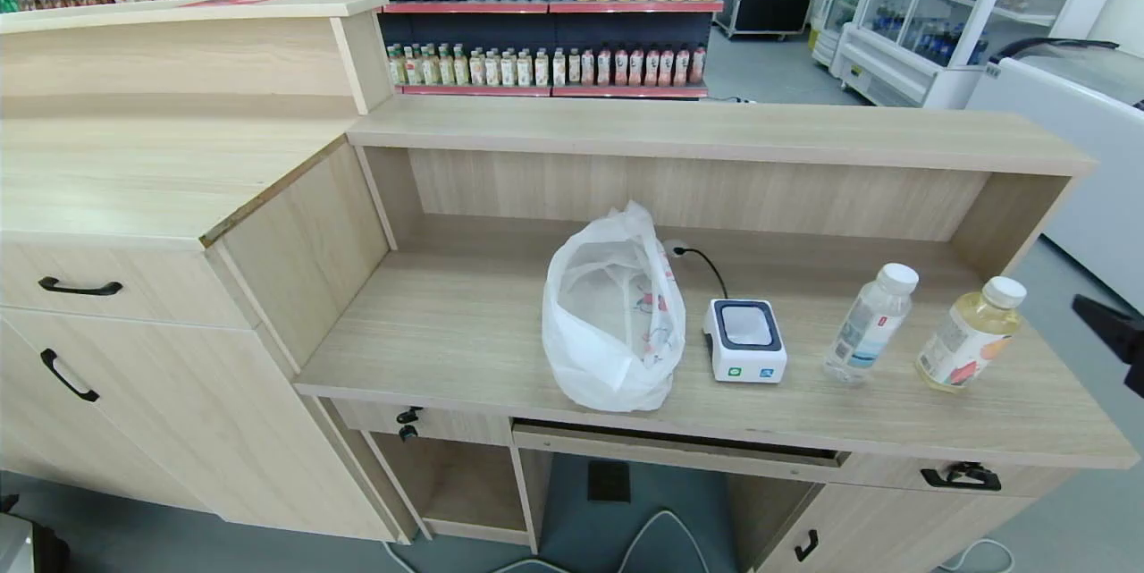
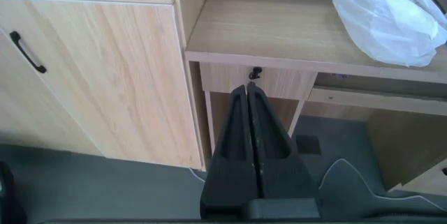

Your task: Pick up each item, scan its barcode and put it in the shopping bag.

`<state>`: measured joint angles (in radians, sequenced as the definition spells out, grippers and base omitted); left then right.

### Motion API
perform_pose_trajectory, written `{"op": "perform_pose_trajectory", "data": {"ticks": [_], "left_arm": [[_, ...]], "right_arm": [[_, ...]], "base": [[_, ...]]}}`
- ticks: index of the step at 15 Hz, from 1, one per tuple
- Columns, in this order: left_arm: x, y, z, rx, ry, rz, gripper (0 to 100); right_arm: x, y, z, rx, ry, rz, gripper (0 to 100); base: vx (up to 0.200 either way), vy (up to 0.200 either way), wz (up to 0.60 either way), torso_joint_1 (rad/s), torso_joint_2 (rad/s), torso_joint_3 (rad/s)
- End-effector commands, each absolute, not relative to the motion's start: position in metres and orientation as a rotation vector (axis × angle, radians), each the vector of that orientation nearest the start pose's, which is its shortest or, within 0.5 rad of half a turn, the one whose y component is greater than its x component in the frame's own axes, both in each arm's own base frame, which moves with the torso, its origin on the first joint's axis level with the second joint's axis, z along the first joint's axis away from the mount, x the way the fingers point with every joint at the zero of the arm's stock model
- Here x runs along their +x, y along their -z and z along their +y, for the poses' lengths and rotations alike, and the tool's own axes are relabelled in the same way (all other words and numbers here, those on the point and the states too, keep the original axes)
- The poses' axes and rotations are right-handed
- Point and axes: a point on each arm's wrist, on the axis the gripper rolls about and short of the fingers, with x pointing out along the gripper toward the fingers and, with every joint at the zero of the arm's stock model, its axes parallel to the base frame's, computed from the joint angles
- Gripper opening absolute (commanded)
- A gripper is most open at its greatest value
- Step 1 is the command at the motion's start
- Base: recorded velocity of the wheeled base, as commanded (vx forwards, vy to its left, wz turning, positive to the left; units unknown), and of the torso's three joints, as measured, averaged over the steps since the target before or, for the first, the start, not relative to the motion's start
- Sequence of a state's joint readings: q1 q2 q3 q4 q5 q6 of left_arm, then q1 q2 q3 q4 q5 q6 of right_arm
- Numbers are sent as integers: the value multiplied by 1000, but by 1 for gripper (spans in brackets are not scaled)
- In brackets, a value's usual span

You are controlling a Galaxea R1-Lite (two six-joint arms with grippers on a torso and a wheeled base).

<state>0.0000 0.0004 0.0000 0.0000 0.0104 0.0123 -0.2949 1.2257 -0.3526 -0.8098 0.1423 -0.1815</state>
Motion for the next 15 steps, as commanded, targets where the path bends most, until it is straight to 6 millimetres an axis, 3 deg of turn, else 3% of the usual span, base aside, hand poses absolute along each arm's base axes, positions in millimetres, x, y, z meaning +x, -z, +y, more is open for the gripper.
{"op": "perform_pose_trajectory", "data": {"ticks": [1, 3, 9, 11, 15], "left_arm": [[-23, -75, 0, 12, -11, 0, 0], [-23, -75, 0, 12, -11, 0, 0], [-23, -75, 0, 12, -11, 0, 0], [-23, -75, 0, 12, -11, 0, 0], [-23, -75, 0, 12, -11, 0, 0]], "right_arm": [[198, -157, -60, -177, 138, 199, 100], [218, -141, -68, -229, 144, 209, 100], [244, -107, -81, -243, 208, 267, 100], [261, -93, -84, -232, 186, 275, 100], [296, -79, -74, -221, 82, 267, 100]], "base": [[0, 0, 0, 0, 0, 0], [0, 0, 0, 0, 0, 0], [0, 0, 0, 0, 0, 0], [0, 0, 0, 0, 0, 0], [0, 0, 0, 0, 0, 0]]}}
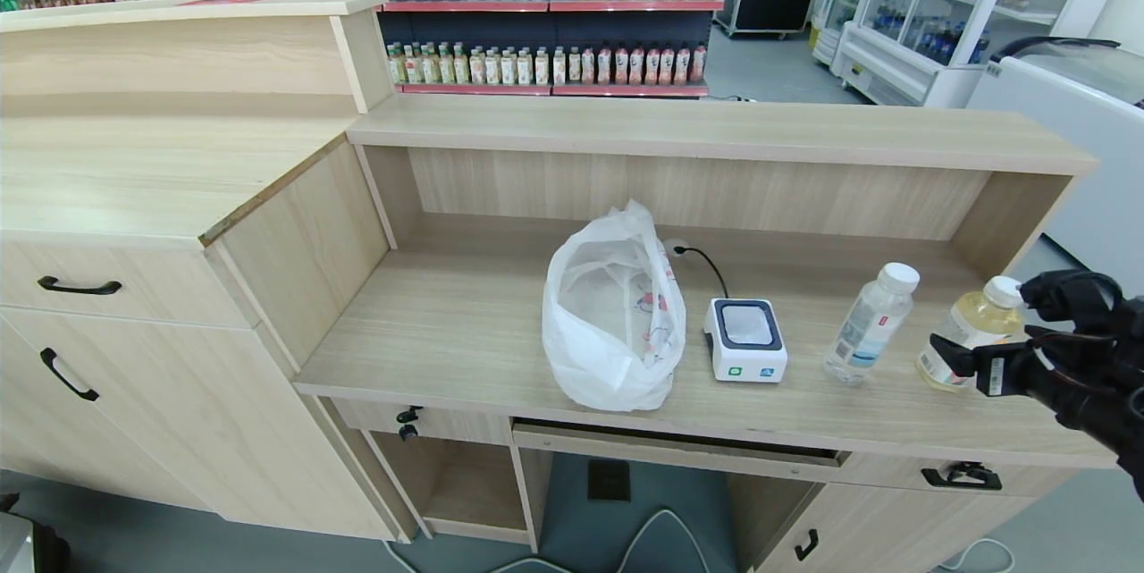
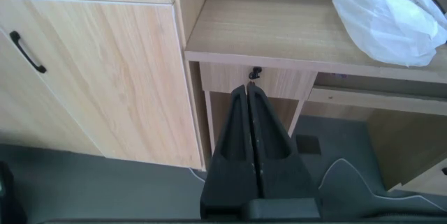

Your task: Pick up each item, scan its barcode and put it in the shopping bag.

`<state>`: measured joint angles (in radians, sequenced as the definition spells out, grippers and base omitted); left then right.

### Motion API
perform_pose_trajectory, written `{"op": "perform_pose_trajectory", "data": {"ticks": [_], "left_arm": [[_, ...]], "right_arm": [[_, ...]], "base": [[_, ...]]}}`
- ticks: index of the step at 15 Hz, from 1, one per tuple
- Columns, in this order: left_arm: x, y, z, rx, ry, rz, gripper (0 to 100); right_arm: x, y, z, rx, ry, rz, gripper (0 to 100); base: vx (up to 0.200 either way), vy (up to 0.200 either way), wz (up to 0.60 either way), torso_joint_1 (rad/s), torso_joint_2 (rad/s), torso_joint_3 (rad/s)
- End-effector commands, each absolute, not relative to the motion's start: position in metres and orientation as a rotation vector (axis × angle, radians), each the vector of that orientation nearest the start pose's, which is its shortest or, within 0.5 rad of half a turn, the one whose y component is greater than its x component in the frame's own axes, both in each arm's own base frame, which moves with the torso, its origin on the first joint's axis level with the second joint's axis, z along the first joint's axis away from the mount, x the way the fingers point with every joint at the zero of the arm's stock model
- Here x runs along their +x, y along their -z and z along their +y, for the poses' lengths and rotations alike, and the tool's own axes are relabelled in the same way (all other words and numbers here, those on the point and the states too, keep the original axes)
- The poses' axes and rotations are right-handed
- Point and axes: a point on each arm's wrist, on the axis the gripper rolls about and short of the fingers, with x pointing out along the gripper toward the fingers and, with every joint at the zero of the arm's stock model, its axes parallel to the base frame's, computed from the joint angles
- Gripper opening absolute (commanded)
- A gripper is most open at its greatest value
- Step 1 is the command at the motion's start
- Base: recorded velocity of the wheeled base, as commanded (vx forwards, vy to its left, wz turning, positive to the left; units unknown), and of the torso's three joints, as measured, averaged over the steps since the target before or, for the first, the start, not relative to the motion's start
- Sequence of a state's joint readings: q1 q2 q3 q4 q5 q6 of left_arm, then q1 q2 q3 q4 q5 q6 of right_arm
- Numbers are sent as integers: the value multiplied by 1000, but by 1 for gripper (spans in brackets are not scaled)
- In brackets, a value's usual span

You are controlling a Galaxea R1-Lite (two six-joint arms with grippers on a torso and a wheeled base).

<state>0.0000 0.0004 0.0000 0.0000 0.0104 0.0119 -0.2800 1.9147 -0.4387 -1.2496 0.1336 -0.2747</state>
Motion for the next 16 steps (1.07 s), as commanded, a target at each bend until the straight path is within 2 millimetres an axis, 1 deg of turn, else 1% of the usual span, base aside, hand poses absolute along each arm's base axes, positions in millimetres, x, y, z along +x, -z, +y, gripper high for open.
{"op": "perform_pose_trajectory", "data": {"ticks": [1, 2, 4, 5, 8, 12, 14, 16], "left_arm": [[-23, -75, 0, 12, -11, 0, 0], [-23, -75, 0, 12, -11, 0, 0], [-23, -75, 0, 12, -11, 0, 0], [-23, -75, 0, 12, -11, 0, 0], [-23, -75, 0, 12, -11, 0, 0], [-23, -75, 0, 12, -11, 0, 0], [-23, -75, 0, 12, -11, 0, 0], [-23, -75, 0, 12, -11, 0, 0]], "right_arm": [[309, -76, -68, -224, 56, 255, 100], [317, -75, -64, -227, 40, 249, 100], [328, -69, -57, -230, 14, 249, 100], [337, -64, -51, -233, -10, 246, 100], [353, -54, -45, -237, -30, 243, 100], [365, -45, -45, -235, -41, 247, 100], [375, -39, -37, -226, -85, 235, 100], [384, -38, -31, -227, -110, 215, 100]], "base": [[0, 0, 0, 0, 0, 0], [0, 0, 0, 0, 0, 0], [0, 0, 0, 0, 0, 0], [0, 0, 0, 0, 0, 0], [0, 0, 0, 0, 0, 0], [0, 0, 0, 0, 0, 0], [0, 0, 0, 0, 0, 0], [0, 0, 0, 0, 0, 0]]}}
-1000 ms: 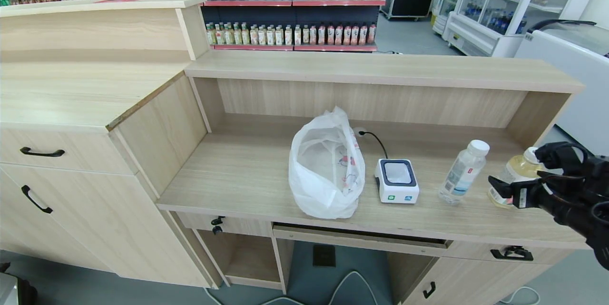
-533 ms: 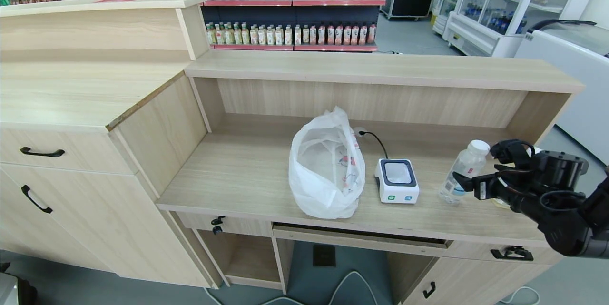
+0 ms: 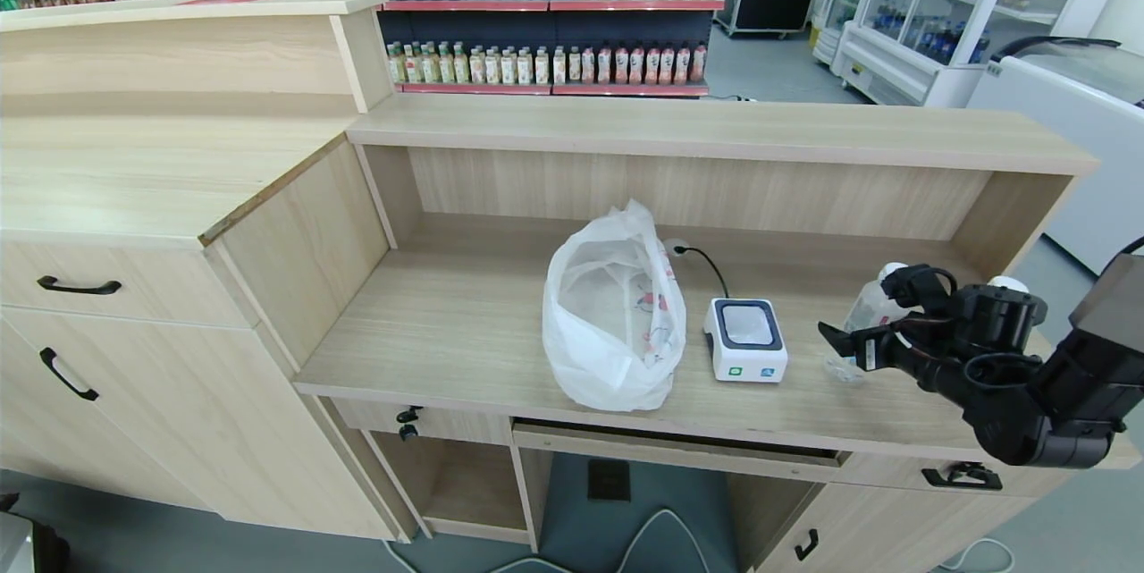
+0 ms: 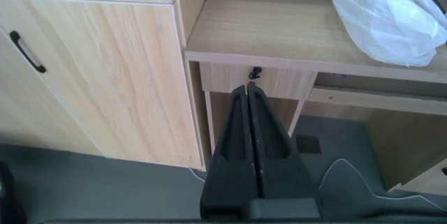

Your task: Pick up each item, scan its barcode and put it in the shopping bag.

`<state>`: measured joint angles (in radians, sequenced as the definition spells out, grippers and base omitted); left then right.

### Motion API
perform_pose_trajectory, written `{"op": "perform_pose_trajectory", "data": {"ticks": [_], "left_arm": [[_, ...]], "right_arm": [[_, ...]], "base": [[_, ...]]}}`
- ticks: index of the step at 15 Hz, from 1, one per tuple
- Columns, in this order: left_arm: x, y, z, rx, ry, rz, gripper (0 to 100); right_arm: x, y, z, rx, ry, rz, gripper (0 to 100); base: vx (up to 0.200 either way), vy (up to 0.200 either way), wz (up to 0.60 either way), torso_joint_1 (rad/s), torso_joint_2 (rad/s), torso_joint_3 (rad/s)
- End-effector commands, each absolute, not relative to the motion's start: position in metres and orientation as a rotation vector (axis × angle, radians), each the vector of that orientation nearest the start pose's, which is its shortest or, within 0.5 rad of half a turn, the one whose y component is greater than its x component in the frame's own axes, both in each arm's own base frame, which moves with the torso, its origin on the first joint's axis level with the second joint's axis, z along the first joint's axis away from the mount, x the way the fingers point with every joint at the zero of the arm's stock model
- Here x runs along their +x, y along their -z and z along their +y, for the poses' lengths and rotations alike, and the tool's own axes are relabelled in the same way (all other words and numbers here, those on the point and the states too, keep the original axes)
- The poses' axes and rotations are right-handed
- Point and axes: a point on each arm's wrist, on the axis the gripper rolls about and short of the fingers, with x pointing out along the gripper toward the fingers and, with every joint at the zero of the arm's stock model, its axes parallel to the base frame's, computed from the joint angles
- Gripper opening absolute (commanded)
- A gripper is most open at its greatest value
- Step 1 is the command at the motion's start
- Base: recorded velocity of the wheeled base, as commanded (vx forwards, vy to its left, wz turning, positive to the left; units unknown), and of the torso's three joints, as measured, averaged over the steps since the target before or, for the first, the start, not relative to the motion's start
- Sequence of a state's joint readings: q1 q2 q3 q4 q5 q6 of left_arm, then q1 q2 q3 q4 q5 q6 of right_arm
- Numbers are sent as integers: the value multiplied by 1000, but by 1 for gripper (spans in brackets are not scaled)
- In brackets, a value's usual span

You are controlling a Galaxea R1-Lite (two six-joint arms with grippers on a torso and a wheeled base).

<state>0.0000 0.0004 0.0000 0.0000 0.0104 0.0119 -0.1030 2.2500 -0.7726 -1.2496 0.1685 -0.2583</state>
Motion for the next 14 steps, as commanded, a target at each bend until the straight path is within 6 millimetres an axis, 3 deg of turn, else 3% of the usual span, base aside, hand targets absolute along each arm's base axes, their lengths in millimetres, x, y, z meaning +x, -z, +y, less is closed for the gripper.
{"op": "perform_pose_trajectory", "data": {"ticks": [1, 11, 12, 14], "left_arm": [[-23, -75, 0, 12, -11, 0, 0], [-23, -75, 0, 12, -11, 0, 0], [-23, -75, 0, 12, -11, 0, 0], [-23, -75, 0, 12, -11, 0, 0]], "right_arm": [[389, -38, -29, -226, -128, 202, 100], [401, -35, -24, -233, -183, 148, 100], [402, -36, -26, -232, -198, 141, 0], [403, -37, -30, -233, -202, 134, 0]], "base": [[0, 0, 0, 0, 0, 0], [0, 0, 0, 0, 0, 0], [0, 0, 0, 0, 0, 0], [0, 0, 0, 0, 0, 0]]}}
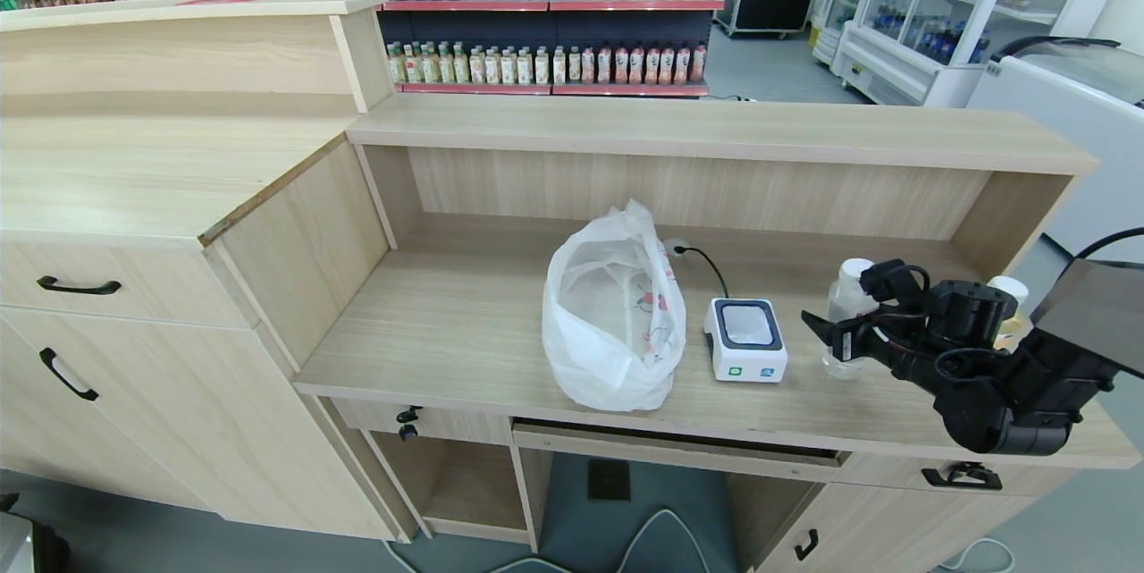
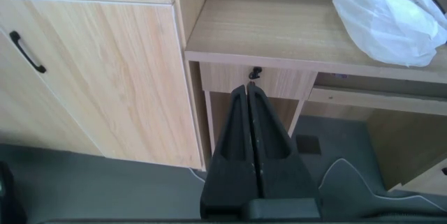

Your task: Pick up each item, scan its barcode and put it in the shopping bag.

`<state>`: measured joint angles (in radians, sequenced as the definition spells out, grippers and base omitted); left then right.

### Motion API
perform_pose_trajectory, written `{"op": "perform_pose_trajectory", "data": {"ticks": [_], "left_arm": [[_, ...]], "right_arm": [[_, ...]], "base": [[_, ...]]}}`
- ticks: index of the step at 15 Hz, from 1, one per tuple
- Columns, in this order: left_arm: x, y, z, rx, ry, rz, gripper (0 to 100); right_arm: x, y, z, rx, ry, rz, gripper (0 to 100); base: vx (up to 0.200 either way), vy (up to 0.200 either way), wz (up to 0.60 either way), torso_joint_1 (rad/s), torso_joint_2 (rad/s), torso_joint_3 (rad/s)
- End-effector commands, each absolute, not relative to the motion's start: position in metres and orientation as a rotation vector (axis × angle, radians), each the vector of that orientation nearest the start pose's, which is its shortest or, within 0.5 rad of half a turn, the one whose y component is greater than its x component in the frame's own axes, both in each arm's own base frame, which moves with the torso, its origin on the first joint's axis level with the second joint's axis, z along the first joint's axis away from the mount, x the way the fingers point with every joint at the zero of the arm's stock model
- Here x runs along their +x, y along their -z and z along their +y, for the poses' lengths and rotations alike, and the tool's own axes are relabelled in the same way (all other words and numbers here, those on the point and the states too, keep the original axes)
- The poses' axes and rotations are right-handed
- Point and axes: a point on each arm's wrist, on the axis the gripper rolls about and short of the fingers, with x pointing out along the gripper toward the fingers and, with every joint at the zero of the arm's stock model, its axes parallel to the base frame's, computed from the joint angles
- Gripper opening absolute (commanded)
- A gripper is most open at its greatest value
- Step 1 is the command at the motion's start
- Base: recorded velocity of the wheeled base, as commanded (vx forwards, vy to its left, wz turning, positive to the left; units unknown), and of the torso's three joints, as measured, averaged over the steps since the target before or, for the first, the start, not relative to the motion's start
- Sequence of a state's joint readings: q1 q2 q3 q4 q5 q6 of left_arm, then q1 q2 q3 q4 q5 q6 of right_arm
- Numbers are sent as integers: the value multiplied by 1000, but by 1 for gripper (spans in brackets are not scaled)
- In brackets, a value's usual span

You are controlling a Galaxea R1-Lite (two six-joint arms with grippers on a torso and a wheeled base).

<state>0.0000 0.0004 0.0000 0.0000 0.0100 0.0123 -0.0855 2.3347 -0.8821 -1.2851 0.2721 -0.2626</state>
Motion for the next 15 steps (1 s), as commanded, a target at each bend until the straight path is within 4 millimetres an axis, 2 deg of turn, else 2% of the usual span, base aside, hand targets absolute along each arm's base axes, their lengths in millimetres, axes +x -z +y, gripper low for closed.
{"op": "perform_pose_trajectory", "data": {"ticks": [1, 6, 8, 10, 13, 15], "left_arm": [[-23, -75, 0, 12, -11, 0, 0], [-23, -75, 0, 12, -12, 0, 0], [-23, -75, 0, 12, -11, 0, 0], [-23, -75, 0, 12, -11, 0, 0], [-23, -75, 0, 12, -11, 0, 0], [-23, -75, 0, 12, -11, 0, 0]], "right_arm": [[403, -36, -34, -235, -193, 135, 0], [401, -34, -42, -272, -157, 144, 0], [394, -32, -47, -327, -157, 157, 0], [393, -41, -49, -315, -173, 129, 0], [385, -79, -48, -179, -155, 99, 0], [368, -128, -43, -24, -165, 112, 0]], "base": [[0, 0, 0, 0, 0, 0], [0, 0, 0, 0, 0, 0], [0, 0, 0, 0, 0, 0], [0, 0, 0, 0, 0, 0], [0, 0, 0, 0, 0, 0], [0, 0, 0, 0, 0, 0]]}}
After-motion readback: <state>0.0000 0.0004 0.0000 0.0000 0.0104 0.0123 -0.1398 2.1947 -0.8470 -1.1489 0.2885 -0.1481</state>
